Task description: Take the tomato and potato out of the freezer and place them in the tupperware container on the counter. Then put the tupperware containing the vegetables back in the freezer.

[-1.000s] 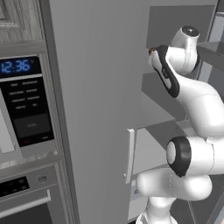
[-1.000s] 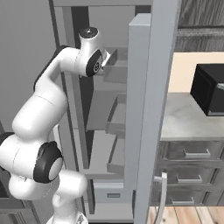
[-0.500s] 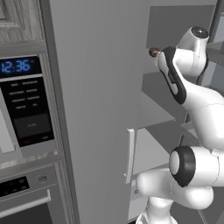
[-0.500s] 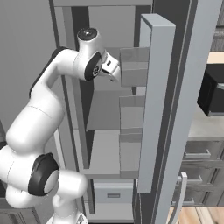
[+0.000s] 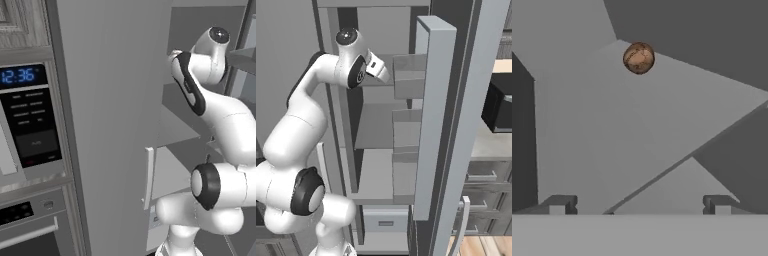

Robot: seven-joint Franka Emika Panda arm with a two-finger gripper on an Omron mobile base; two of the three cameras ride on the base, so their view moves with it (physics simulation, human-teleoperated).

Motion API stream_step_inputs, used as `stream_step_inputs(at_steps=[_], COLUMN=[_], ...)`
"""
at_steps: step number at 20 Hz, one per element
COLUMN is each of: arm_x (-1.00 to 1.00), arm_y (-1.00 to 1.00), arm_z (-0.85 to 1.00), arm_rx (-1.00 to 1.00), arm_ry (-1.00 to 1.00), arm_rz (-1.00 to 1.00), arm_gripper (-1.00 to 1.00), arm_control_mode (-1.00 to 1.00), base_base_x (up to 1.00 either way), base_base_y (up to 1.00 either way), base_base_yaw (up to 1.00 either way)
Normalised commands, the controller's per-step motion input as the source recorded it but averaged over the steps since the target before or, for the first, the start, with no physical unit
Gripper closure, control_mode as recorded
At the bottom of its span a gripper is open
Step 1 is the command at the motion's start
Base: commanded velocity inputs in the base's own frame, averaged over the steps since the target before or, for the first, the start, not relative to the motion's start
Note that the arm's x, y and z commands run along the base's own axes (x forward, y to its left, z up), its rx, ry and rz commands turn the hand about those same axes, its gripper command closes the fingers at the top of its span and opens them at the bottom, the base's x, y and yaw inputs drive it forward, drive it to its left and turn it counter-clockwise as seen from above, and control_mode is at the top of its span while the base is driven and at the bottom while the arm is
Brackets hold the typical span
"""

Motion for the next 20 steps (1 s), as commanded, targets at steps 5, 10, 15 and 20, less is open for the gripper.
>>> stream_step_inputs(at_steps=[5, 10, 15, 20], arm_x=[0.63, 0.66, 0.48, 0.5], arm_y=[-0.29, -0.31, -0.27, -0.13], arm_z=[0.38, 0.03, -0.03, -0.2], arm_rx=[0.03, 0.01, 0.0, 0.0], arm_ry=[0.11, 0.13, 0.06, 0.02], arm_rz=[0.01, 0.02, 0.01, 0.03], arm_gripper=[-1.0, -1.0, -1.0, -1.0], arm_control_mode=[-1.0, -1.0, -1.0, -1.0], base_base_x=[0.0, 0.0, 0.0, 0.0], base_base_y=[0.0, 0.0, 0.0, 0.0], base_base_yaw=[0.0, 0.0, 0.0, 0.0])
